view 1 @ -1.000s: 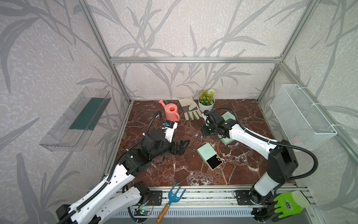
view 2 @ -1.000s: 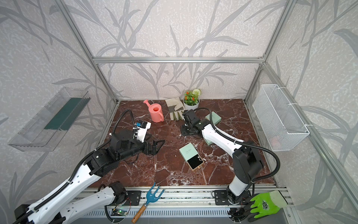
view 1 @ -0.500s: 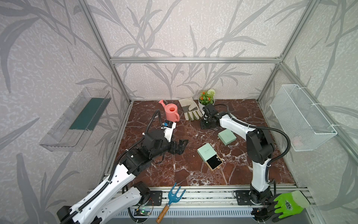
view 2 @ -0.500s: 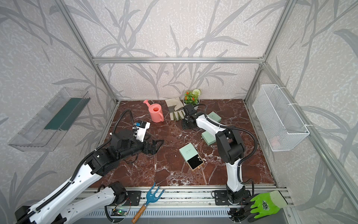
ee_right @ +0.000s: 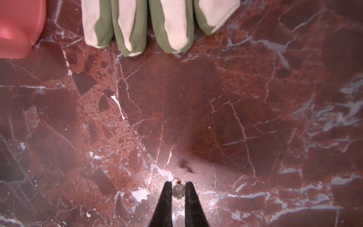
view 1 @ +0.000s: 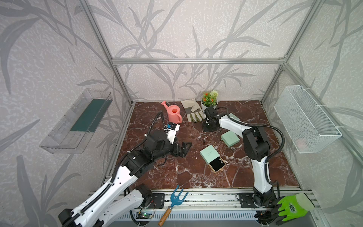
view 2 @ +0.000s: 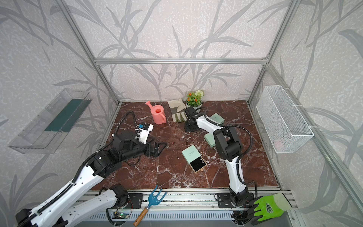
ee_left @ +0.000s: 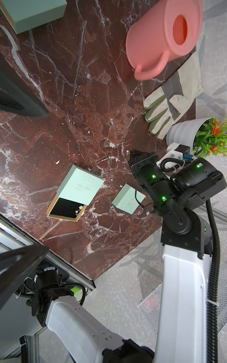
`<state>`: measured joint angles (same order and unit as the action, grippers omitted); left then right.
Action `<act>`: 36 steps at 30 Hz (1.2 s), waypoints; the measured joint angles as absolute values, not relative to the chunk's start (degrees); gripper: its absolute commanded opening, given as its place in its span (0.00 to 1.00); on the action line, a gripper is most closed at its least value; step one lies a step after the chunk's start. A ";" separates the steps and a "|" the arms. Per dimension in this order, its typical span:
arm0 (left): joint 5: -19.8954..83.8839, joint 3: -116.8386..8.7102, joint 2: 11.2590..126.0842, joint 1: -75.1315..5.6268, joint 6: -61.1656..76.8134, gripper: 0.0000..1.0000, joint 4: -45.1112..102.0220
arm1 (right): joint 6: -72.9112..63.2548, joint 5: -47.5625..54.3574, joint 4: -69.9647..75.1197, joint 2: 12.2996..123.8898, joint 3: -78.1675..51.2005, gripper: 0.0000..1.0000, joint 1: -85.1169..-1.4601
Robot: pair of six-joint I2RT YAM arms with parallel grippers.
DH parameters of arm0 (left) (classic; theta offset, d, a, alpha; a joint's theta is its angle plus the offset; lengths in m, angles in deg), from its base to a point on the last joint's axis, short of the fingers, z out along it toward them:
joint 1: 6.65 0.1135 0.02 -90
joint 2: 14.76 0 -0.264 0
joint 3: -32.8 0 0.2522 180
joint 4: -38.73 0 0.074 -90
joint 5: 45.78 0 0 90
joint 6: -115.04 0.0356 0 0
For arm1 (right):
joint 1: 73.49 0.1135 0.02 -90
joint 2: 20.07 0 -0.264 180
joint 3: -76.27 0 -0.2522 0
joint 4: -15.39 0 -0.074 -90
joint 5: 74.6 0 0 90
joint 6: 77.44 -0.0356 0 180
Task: Take out the earrings from the drawer-style jewelry box
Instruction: Place the earring at the center of the board.
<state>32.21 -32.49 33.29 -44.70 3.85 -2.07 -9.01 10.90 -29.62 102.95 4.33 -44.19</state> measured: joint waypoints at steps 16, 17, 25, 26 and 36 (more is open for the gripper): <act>30.38 -32.20 33.36 -43.58 3.46 0.99 -1.16 | -8.74 10.84 -30.45 104.53 5.44 0.18 -45.11; 30.33 -32.20 33.36 -43.52 3.44 0.99 -1.13 | -8.70 10.82 -30.56 104.53 5.62 0.19 -45.11; 29.46 -32.20 33.49 -43.17 3.39 0.99 -1.11 | -8.50 10.42 -30.95 104.53 7.04 0.26 -45.13; 29.31 -32.20 33.54 -43.14 3.39 0.99 -1.11 | -8.50 10.42 -31.06 104.53 7.06 0.26 -45.13; 28.91 -32.18 33.78 -42.95 3.35 0.99 -1.11 | -7.74 10.12 -31.74 98.32 0.77 0.25 -45.07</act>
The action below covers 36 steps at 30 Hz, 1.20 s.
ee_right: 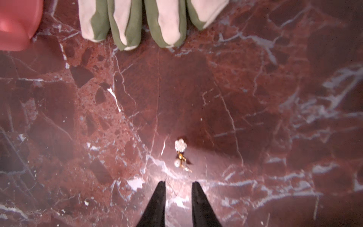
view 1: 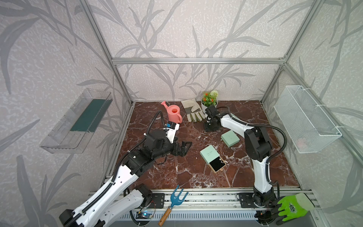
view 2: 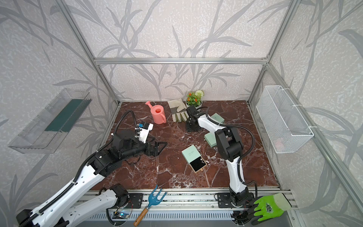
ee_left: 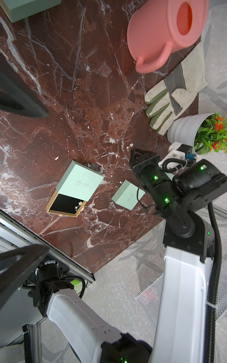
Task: Take out the earrings from the drawer-style jewelry box
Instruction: Place the earring at the center of the board, then pick up the earring from the drawer.
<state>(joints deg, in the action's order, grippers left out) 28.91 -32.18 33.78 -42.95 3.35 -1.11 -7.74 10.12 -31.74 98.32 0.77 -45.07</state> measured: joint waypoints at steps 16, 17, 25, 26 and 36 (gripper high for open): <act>16.59 -32.16 40.05 -42.99 4.51 0.99 0.07 | -12.22 13.90 -40.46 56.83 -31.87 0.26 -34.31; 15.78 -32.16 40.42 -43.01 4.53 0.99 0.07 | -12.96 14.31 -41.18 56.72 -33.07 0.26 -33.33; 13.42 -32.16 40.55 -43.03 4.51 0.99 0.15 | -15.69 16.02 -43.21 60.11 -37.79 0.25 -29.98; 13.35 -32.16 40.51 -43.10 4.51 0.99 0.13 | -15.69 16.24 -43.17 60.66 -37.79 0.25 -29.98; 13.50 -32.16 40.33 -43.34 4.53 0.99 0.11 | -15.48 17.92 -42.12 66.36 -37.81 0.24 -29.98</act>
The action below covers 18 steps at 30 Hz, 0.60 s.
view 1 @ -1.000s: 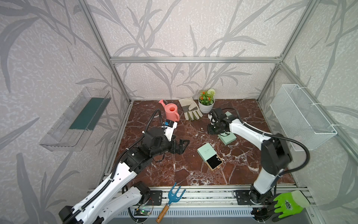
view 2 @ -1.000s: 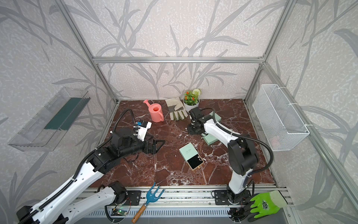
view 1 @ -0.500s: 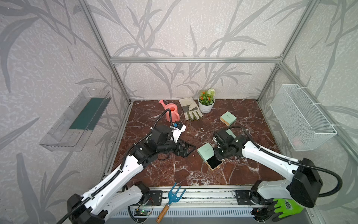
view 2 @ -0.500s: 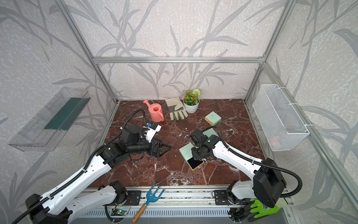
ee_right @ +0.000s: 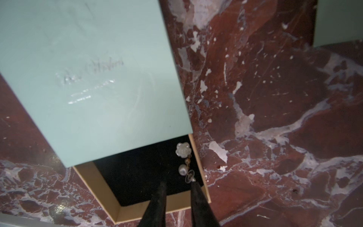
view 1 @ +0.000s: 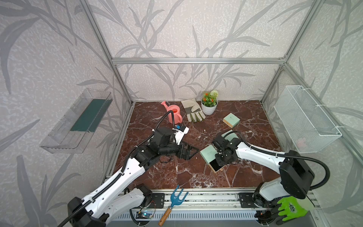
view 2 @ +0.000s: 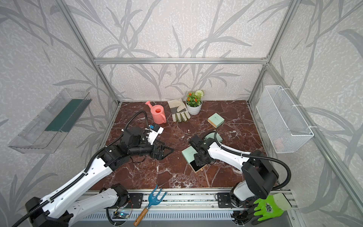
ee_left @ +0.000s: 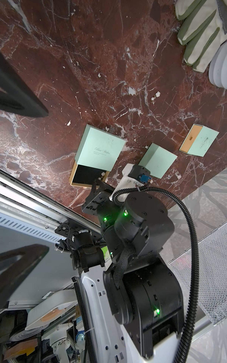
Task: Take out the earrings from the drawer-style jewelry box
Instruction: Pick up the earring from the drawer.
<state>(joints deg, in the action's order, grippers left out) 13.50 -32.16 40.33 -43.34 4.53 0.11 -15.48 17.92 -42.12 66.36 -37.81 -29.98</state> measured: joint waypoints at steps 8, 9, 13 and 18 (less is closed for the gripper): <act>13.94 -32.16 40.33 -43.34 4.53 0.99 0.11 | -15.10 18.58 -41.25 67.78 -37.81 0.24 -29.96; 13.96 -32.16 40.33 -43.34 4.53 0.99 0.11 | -15.06 18.77 -41.20 68.07 -37.81 0.23 -29.98; 14.09 -32.16 40.33 -43.34 4.53 0.99 0.09 | -14.99 19.58 -40.96 69.14 -37.64 0.23 -29.96; 14.12 -32.16 40.33 -43.34 4.55 0.99 0.09 | -14.84 19.78 -40.79 69.71 -37.64 0.22 -29.72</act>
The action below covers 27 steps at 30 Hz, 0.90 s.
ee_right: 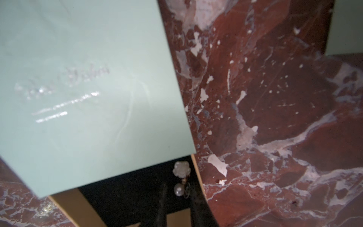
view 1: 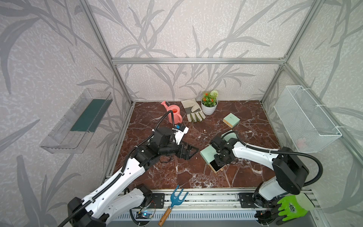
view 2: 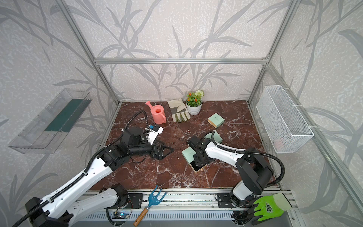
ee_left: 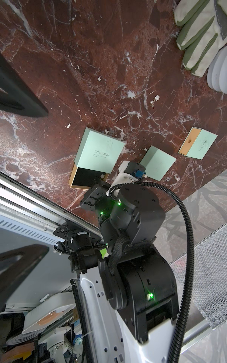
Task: Take out the earrings from the drawer-style jewelry box
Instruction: Pick up the earring from the drawer.
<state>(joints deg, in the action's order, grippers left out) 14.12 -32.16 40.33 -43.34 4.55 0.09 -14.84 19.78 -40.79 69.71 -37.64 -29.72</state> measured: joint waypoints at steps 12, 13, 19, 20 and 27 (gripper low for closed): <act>14.12 -32.16 40.33 -43.34 4.55 0.99 0.09 | -15.13 25.77 -41.38 71.26 -37.11 0.17 -26.62; 14.12 -32.16 40.33 -43.34 4.55 0.99 0.09 | -15.17 26.12 -41.51 71.46 -36.94 0.17 -26.38; 14.09 -32.16 40.33 -43.34 4.55 0.99 0.09 | -15.54 28.54 -42.54 72.22 -36.13 0.13 -25.07; 14.09 -32.16 40.33 -43.34 4.55 0.99 0.09 | -15.63 28.81 -42.69 72.22 -36.04 0.13 -24.96; 14.12 -32.16 40.33 -43.34 4.55 0.99 0.09 | -16.41 29.46 -43.34 71.08 -35.91 0.10 -24.39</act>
